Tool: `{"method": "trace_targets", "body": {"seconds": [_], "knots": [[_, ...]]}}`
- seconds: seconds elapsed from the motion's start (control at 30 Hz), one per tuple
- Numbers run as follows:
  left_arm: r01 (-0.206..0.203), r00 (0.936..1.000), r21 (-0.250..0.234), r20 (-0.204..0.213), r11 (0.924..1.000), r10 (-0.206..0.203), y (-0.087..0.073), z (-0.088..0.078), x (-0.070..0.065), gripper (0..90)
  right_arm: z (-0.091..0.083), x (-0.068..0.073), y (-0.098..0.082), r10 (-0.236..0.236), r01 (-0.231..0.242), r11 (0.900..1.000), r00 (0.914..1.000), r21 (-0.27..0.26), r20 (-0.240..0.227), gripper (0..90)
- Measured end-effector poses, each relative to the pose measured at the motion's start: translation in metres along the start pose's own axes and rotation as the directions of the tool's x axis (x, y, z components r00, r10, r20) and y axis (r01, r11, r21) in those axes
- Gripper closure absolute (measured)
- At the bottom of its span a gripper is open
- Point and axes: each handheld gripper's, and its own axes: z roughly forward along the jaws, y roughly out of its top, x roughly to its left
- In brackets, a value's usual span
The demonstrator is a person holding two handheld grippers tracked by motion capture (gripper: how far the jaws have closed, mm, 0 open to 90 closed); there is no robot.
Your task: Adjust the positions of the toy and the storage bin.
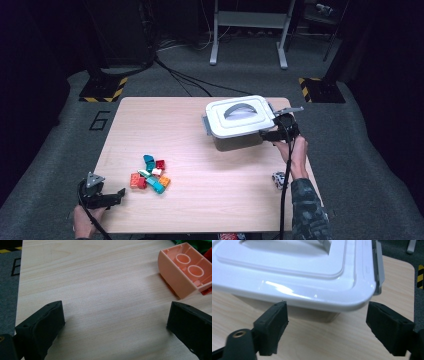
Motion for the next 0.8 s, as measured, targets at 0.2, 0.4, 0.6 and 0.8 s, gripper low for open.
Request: {"method": "trace_targets", "body": {"seconds": [0.2,0.4,0.6,0.8], "knots": [[0.0,1.0,0.0,0.0,1.0,0.0,0.0,0.0,0.0,0.8,0.005,-0.008,0.013,0.025,-0.025,0.999,0.9996,-0.032,0.01,33.3],[0.0,1.0,0.0,0.001,1.0,0.0,0.0,0.0,0.0,0.8,0.008,-0.015,0.024,0.039,-0.038,0.999,0.9988,-0.029,0.03,41.3],[0.0,1.0,0.0,0.0,1.0,0.0,0.0,0.0,0.0,0.8,0.014,-0.02,0.027,0.062,-0.062,0.998,0.9968,-0.01,0.051,55.6],[-0.001,1.0,0.0,0.001,1.0,0.001,0.0,0.0,0.0,0.8,0.015,-0.025,0.03,0.079,-0.079,0.997,0.9945,0.008,0.069,67.6]]}}
